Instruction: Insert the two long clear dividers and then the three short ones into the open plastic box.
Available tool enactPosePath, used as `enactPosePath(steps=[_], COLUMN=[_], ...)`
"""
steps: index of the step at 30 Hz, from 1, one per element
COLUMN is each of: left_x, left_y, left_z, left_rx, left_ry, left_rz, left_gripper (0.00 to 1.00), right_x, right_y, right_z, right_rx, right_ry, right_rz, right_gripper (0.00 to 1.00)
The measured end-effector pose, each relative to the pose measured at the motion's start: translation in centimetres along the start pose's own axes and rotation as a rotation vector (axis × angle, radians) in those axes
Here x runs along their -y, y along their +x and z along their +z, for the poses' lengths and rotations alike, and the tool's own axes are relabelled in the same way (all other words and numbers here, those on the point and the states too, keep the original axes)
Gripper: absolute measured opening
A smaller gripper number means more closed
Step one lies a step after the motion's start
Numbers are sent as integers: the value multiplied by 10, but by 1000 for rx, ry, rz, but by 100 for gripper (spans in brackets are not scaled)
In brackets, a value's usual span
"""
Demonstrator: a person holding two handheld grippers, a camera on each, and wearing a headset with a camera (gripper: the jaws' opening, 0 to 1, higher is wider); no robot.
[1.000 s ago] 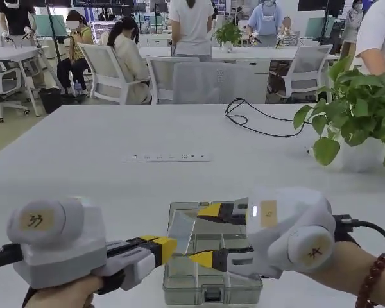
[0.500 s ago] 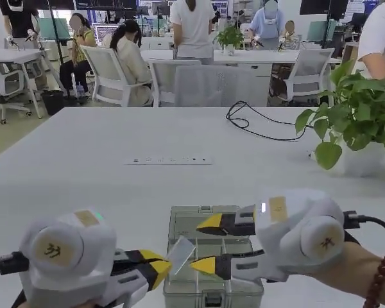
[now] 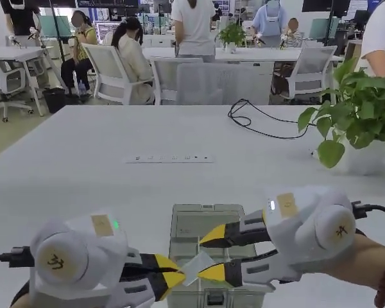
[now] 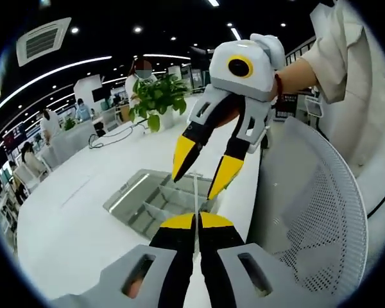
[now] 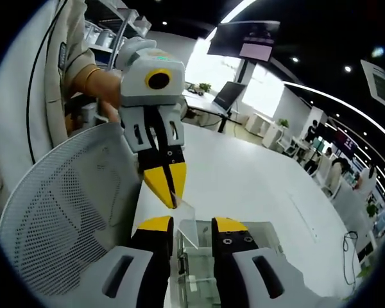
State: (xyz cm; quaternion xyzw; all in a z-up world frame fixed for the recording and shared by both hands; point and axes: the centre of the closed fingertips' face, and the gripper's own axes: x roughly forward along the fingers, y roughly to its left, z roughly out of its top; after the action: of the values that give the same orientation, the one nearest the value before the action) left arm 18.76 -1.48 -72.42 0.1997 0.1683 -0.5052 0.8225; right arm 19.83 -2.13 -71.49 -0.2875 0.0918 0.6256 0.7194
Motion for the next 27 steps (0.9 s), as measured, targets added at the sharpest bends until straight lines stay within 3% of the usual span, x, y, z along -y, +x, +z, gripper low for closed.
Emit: enactPosePath(steps=[6,14,18,27], left_x=[7,17,19,19], left_y=[0,-2,-3,-3], left_z=[4,12,8,7], left_rx=[10,50,31,35], left_ry=[58,90,124,131], left_rz=[-49,-114,-134,-142], left_gripper=[0,0,0,0], right_x=[-12,-20,-22,-29], right_y=[-1,-2,-3,-2], right_z=[-2,-4,-3,-3], right_rx=[-1,-1,8,11], right_ry=[10,-2,0,6], right_rz=[78,124,139,178], right_gripper=[21,16,13,5])
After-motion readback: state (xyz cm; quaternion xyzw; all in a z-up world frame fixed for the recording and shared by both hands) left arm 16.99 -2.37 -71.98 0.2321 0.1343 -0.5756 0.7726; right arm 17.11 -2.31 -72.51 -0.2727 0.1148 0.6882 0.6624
